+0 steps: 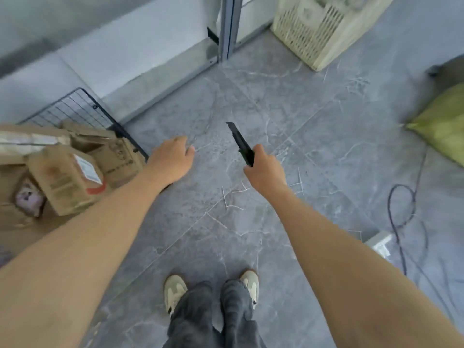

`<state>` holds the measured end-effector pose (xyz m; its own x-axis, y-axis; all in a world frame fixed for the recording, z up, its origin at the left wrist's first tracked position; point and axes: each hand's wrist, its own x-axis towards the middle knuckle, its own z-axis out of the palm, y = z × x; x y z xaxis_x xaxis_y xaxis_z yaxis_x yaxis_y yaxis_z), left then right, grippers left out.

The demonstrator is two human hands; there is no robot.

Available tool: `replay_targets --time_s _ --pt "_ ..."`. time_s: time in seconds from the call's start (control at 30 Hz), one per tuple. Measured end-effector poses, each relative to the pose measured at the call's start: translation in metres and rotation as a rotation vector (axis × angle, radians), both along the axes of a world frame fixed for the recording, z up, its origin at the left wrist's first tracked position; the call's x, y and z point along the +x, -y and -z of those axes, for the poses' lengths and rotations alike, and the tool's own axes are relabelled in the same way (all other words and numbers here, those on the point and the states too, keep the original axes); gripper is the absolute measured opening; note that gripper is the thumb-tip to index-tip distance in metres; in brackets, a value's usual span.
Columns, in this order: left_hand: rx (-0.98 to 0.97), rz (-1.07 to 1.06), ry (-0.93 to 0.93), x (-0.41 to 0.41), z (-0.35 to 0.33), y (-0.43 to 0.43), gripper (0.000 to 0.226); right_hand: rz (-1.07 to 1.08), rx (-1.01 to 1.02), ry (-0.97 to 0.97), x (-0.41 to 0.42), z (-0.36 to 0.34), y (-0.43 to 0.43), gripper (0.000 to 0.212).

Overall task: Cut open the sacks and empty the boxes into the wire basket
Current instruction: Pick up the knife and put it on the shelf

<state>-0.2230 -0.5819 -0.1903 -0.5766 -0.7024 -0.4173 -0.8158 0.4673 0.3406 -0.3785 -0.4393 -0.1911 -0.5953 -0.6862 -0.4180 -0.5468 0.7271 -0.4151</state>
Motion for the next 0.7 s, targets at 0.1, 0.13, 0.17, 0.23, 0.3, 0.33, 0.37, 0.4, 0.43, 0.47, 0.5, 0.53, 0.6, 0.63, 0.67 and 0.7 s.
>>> replay_targets --time_s 0.1,0.13,0.17,0.23,0.3,0.33,0.37,0.4,0.43,0.47,0.5,0.53,0.6,0.63,0.67,0.7 --pt "-0.06 0.017 -0.02 0.002 -0.083 0.015 0.052 -0.023 -0.021 -0.04 -0.007 -0.087 0.015 0.026" --pt "-0.081 0.021 -0.031 0.003 -0.11 0.022 0.054 -0.034 -0.036 -0.057 -0.009 -0.116 0.02 0.025" --pt "-0.1 0.024 -0.047 0.004 -0.138 0.029 0.054 -0.039 -0.057 -0.07 -0.01 -0.146 0.025 0.025" --pt "-0.132 0.015 -0.083 0.004 -0.194 0.043 0.053 -0.04 -0.106 -0.082 -0.01 -0.202 0.036 0.026" --pt "-0.181 0.01 -0.111 0.005 -0.253 0.053 0.051 -0.043 -0.159 -0.079 -0.008 -0.257 0.047 0.026" --pt "-0.208 0.011 -0.128 0.005 -0.282 0.057 0.05 -0.047 -0.186 -0.074 -0.007 -0.283 0.052 0.025" --pt "-0.233 0.009 -0.141 0.006 -0.31 0.061 0.048 -0.053 -0.211 -0.07 -0.005 -0.309 0.058 0.023" --pt "-0.257 0.006 -0.154 0.006 -0.336 0.065 0.047 -0.058 -0.237 -0.07 -0.004 -0.334 0.064 0.023" --pt "-0.28 0.002 -0.167 0.007 -0.36 0.069 0.047 -0.059 -0.267 -0.071 -0.003 -0.357 0.069 0.022" --pt "-0.301 -0.004 -0.185 0.007 -0.384 0.073 0.046 -0.056 -0.302 -0.069 -0.003 -0.379 0.075 0.022" --pt "-0.324 -0.008 -0.205 0.007 -0.405 0.077 0.044 -0.05 -0.341 -0.062 -0.002 -0.4 0.08 0.021" --pt "-0.35 -0.009 -0.218 0.008 -0.425 0.08 0.043 -0.042 -0.378 -0.05 -0.001 -0.418 0.085 0.021" --pt "-0.4 -0.01 -0.231 0.01 -0.459 0.083 0.043 -0.028 -0.445 -0.025 0.002 -0.451 0.094 0.024" --pt "-0.418 -0.01 -0.242 0.012 -0.474 0.083 0.044 -0.024 -0.473 -0.018 0.004 -0.465 0.097 0.027" --pt "-0.428 -0.011 -0.251 0.014 -0.487 0.082 0.045 -0.019 -0.496 -0.011 0.006 -0.478 0.1 0.029" --pt "-0.438 -0.012 -0.256 0.017 -0.5 0.081 0.046 -0.014 -0.516 -0.006 0.008 -0.49 0.102 0.03"
